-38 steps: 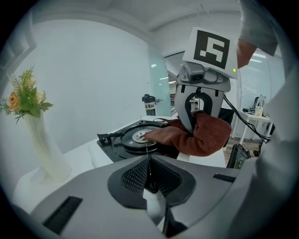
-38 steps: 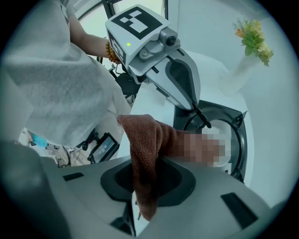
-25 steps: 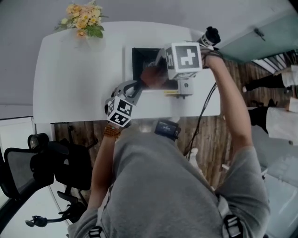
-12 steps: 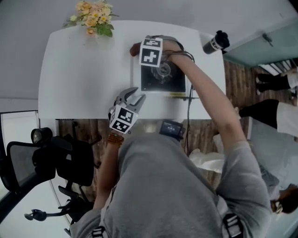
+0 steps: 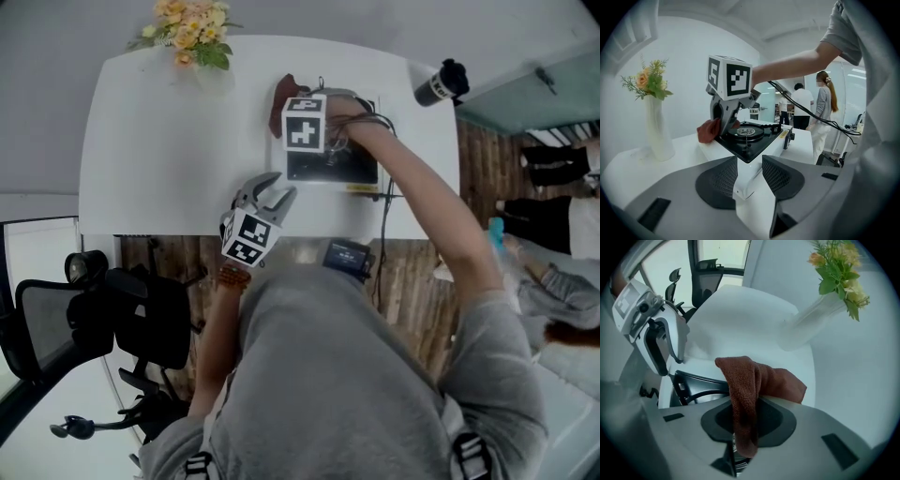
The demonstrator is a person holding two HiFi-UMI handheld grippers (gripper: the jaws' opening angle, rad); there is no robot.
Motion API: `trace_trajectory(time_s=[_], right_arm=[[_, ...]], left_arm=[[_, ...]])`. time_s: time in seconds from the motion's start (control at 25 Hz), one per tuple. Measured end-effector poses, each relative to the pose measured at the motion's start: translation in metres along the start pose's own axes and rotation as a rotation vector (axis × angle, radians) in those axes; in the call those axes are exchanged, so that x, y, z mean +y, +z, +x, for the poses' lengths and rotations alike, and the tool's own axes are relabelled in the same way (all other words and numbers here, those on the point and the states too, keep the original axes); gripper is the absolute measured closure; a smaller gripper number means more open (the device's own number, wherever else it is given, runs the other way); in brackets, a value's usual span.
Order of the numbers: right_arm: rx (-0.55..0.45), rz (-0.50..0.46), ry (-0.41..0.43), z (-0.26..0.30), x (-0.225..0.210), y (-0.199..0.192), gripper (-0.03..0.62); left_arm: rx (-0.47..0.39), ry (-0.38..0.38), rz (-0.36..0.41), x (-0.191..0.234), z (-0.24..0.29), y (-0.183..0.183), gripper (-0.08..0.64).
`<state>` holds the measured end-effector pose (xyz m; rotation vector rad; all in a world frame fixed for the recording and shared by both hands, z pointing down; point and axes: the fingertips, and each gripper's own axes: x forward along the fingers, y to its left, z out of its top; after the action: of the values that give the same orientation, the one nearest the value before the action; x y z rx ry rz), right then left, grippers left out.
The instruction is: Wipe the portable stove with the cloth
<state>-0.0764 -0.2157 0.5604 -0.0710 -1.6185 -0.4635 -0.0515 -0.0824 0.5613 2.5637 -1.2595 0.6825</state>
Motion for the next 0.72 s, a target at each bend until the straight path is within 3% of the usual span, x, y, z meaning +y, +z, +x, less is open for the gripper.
trace_trajectory(time_s=[0.24, 0.56, 0.72], right_arm=[[0.014, 0.016, 0.111, -0.002, 0.021, 0.002, 0.514], [0.082, -0.146, 0.117, -0.004, 0.045, 0.004, 0.514], [0.038, -0.131, 0.145, -0.008, 0.055, 0.006, 0.514]], left_arm=[[0.005, -0.006, 0.006, 0.002, 0.001, 0.001, 0.368], [0.007, -0.010, 0.011, 0.001, 0.001, 0.000, 0.368], [0.008, -0.015, 0.010, 0.001, 0.001, 0.000, 0.367]])
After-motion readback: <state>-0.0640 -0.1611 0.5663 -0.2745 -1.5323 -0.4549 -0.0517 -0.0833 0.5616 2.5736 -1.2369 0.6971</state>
